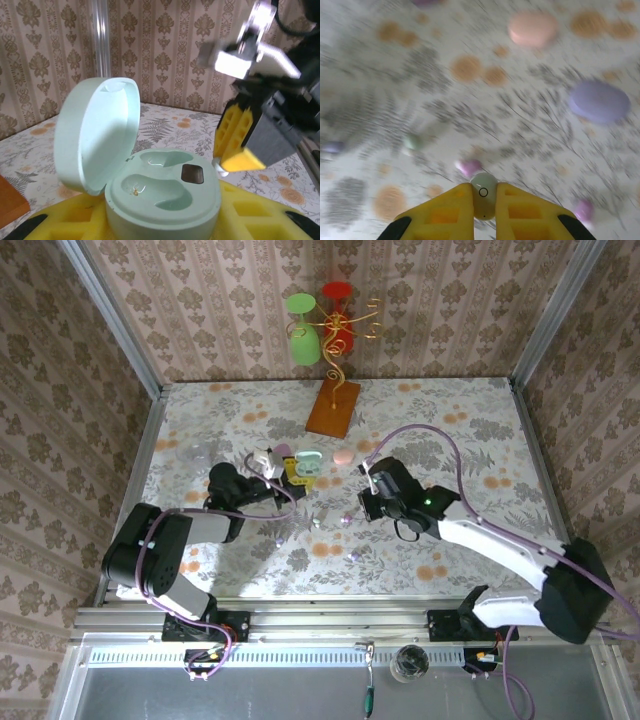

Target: Insert the wireless bluetooth earbuds into the charging case

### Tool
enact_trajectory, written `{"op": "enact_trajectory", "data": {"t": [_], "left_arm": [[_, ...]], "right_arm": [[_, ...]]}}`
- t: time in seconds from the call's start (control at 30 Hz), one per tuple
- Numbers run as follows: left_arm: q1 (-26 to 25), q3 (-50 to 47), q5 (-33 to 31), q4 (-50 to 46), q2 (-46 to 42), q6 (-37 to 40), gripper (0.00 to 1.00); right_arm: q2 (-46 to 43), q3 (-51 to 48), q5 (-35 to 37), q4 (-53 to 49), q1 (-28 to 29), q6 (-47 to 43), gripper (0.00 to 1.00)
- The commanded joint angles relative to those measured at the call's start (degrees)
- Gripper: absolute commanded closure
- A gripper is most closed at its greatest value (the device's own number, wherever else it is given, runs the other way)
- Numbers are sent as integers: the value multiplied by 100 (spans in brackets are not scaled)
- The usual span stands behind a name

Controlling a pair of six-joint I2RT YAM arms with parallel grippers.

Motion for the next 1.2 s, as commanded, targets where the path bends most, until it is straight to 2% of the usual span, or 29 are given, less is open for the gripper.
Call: {"op": "enact_trajectory", "data": {"t": [0.0,0.17,0.33,0.6,1.17], "left_arm": [[-137,127,17,108,91,197,58],[-249,170,322,112,117,133,57],[-451,160,593,112,59,21,57],[-556,143,704,117,32,-12,58],[-556,237,620,117,3,-216,58]], "right_arm": [[-364,-147,-1125,1066,-56,-463,86],[-534,-43,-2268,1518,-186,-639,87],[-434,234,-2690,1677,-245,-815,89],[-76,533,-2782,1669,-266,-928,90],[181,324,-2780,1708,-404,-832,90]]}}
